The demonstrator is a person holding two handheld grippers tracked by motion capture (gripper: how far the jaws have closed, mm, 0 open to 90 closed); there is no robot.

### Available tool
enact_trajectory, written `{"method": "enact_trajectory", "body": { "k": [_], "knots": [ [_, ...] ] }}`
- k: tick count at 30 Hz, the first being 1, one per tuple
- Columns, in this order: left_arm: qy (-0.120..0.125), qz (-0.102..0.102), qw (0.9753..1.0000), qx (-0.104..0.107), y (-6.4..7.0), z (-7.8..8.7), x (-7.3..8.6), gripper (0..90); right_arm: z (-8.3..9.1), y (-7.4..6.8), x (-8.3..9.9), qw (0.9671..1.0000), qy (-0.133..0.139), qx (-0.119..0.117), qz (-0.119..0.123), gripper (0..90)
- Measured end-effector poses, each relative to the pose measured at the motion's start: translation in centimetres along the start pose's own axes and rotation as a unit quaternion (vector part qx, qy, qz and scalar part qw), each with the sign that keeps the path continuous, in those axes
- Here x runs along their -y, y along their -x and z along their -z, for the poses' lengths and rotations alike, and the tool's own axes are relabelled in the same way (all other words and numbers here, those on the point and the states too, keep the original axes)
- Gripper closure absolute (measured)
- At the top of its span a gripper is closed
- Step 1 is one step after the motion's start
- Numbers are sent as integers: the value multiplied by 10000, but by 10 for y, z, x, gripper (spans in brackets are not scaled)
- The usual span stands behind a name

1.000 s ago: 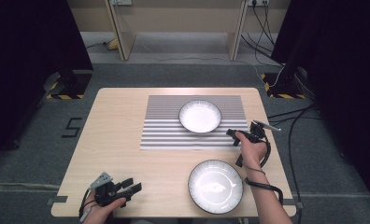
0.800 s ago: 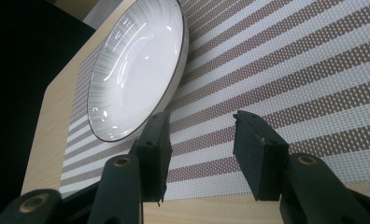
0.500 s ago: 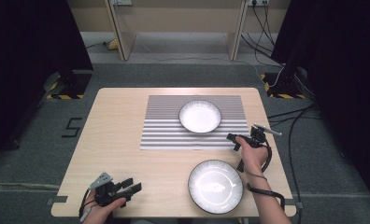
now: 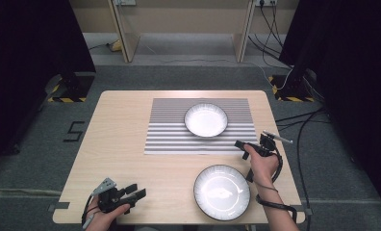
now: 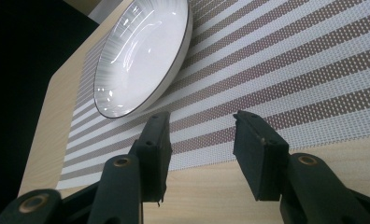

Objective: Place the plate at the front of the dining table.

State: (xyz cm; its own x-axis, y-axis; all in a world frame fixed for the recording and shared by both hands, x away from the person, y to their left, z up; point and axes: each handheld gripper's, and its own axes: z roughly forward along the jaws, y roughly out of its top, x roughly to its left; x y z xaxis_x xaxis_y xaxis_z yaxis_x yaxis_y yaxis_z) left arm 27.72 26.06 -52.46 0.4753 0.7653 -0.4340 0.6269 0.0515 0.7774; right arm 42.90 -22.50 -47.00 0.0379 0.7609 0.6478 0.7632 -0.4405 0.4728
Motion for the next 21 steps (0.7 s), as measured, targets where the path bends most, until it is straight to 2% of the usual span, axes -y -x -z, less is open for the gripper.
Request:
{"method": "enact_trajectory", "body": {
  "k": [21],
  "knots": [
    [2,-6,10000,-8,0,0,0,445,18,3,10,9997,88,55,232,557]
  ]
}}
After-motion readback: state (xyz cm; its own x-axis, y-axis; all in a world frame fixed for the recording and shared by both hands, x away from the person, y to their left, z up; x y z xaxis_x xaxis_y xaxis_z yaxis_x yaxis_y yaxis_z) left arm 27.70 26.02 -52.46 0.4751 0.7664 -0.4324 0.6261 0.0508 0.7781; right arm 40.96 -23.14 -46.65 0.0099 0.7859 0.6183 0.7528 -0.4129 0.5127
